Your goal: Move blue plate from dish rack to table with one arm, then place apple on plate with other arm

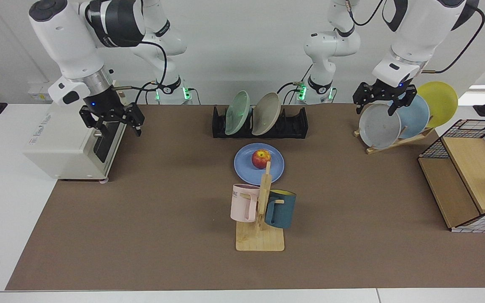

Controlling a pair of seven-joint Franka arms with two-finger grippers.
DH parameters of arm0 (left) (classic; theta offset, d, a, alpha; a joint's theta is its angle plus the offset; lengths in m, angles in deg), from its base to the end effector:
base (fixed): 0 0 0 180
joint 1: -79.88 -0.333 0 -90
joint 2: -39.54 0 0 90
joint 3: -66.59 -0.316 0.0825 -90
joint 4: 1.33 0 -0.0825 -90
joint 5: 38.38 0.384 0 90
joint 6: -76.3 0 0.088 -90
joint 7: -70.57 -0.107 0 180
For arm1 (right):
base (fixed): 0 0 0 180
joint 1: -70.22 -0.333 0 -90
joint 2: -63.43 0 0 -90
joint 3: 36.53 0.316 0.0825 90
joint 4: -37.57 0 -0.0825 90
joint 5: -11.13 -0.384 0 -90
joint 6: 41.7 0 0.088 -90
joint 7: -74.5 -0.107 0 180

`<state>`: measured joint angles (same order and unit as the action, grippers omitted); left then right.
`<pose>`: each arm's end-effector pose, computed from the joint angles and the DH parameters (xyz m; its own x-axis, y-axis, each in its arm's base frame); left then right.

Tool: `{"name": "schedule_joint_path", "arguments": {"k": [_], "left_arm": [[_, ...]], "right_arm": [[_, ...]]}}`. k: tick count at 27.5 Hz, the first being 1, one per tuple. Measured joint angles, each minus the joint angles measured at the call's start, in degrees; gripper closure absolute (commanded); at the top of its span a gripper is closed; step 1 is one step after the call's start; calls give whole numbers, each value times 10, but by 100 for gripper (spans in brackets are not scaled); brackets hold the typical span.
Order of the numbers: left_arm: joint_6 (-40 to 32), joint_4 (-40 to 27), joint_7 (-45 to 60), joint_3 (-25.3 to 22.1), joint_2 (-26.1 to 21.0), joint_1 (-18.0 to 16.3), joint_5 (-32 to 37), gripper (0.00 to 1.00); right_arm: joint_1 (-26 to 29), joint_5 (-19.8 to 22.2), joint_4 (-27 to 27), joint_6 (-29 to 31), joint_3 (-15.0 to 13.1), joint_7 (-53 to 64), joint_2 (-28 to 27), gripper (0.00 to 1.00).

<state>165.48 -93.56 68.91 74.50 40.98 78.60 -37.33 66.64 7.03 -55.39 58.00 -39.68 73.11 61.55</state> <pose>0.5411 -0.0619 0.6186 0.9892 -0.1437 -0.0290 -0.1444 -0.9893 -0.0210 0.5791 0.0113 0.5970 0.9962 -0.0286 0.0827 -0.0227 -0.9972 -0.0715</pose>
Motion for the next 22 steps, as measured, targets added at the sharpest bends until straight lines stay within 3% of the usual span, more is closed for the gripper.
{"name": "schedule_joint_path", "arguments": {"k": [6,22], "left_arm": [[0,0,0,0,0,0,0,0],[0,0,0,0,0,0,0,0]], "right_arm": [[0,0,-18,-7,1,0,26,0],[6,25,-29,-2,-1,-13,27,0]]}}
